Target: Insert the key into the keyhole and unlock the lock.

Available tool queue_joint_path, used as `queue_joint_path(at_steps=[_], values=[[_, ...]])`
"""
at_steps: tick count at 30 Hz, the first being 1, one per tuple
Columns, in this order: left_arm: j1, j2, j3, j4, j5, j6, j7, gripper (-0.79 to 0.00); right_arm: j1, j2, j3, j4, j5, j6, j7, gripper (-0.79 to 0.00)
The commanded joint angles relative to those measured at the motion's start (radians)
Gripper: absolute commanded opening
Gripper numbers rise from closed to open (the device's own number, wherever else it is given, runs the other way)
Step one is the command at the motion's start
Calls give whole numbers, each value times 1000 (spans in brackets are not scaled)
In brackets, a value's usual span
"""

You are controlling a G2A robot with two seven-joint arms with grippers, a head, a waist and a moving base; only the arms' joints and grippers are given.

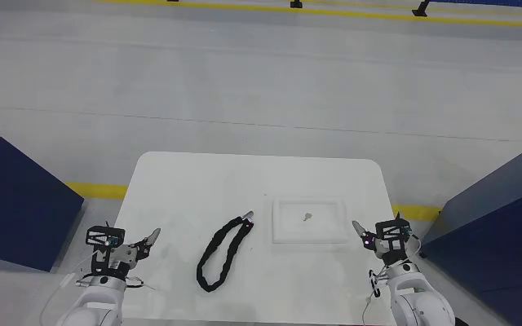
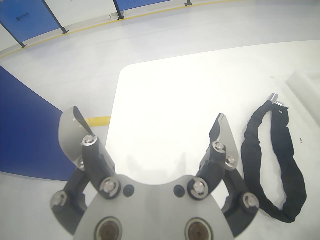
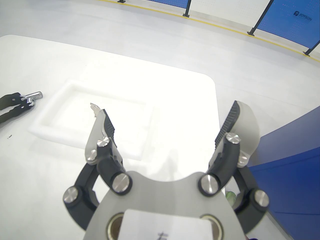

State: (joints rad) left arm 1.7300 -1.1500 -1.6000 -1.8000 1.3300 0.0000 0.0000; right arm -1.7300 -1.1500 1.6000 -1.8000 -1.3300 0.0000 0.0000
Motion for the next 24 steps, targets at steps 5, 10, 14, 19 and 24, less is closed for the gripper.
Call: queue_joint_path(at_steps=[5, 10, 14, 19, 24], values=[[0, 0, 0, 0, 0, 0, 0, 0, 0, 0, 0, 0, 0, 0, 0, 0], [0, 0, 0, 0, 0, 0, 0, -1, 0, 0, 0, 0, 0, 0, 0, -1], [0, 0, 0, 0, 0, 0, 0, 0, 22, 5, 15, -9, -57, -50, -5, 0], [0, 0, 0, 0, 0, 0, 0, 0, 114, 18, 37, -12, -110, -202, 45, 0], [0, 0, 0, 0, 0, 0, 0, 0, 270, 31, 4, 40, -173, -402, 100, 0]])
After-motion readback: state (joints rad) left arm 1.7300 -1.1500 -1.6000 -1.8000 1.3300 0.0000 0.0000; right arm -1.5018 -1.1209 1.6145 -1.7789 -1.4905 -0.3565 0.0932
